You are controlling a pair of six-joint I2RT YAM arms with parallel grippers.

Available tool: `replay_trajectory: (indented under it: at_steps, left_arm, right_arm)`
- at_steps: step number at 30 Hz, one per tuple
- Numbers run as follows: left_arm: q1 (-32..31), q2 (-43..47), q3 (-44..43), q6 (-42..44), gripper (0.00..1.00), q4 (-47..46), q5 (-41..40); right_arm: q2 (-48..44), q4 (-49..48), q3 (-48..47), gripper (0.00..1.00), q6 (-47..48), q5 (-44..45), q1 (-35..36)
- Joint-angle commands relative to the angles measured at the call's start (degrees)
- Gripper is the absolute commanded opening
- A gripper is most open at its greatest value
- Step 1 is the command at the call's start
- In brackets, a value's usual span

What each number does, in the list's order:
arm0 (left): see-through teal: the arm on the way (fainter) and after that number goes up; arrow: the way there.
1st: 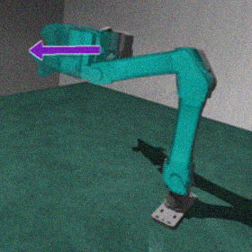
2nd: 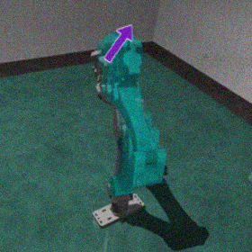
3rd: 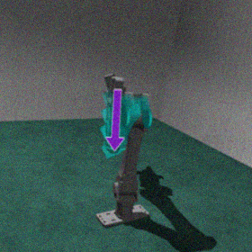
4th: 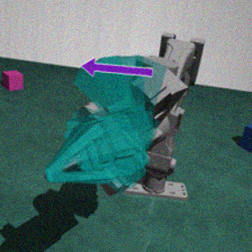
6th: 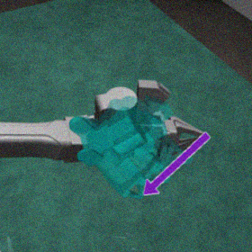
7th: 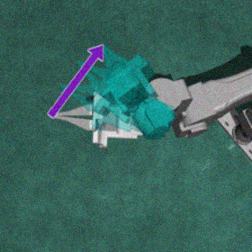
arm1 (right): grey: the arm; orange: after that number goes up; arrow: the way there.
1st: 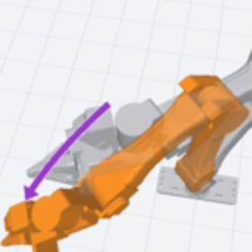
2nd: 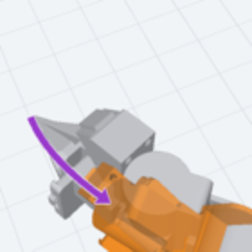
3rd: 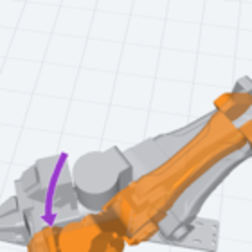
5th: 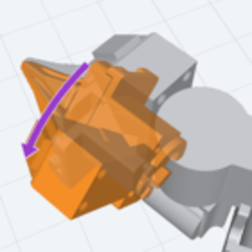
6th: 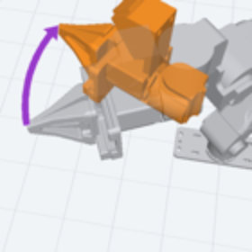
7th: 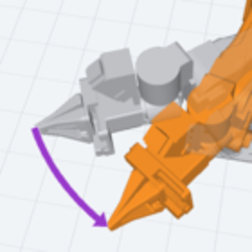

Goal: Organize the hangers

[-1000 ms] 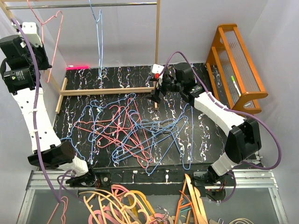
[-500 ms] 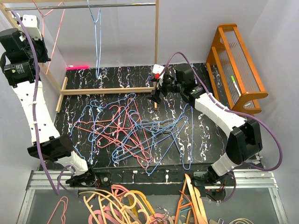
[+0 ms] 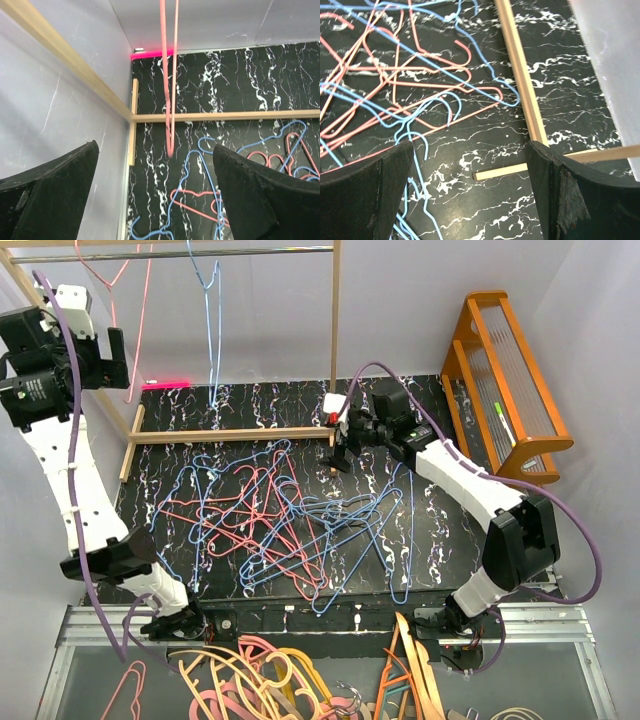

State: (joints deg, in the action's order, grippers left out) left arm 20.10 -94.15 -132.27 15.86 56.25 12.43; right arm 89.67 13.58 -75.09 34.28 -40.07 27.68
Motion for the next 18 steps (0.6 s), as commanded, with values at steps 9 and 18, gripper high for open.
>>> replay_trajectory:
  at_steps: [9,18]
  left_arm:
    - [0.3,25.8,36.8,0.2,0.97,11.8,18.7]
    - [-0.2,27.4,46.2,17.0,0.97,25.5,28.5]
  right_arm:
    - [18.3,12.1,-10.2,0.84,20.9,-6.5,3.3]
    - [18.7,22.7,-10.8,0.64,26.0,-6.5,4.6]
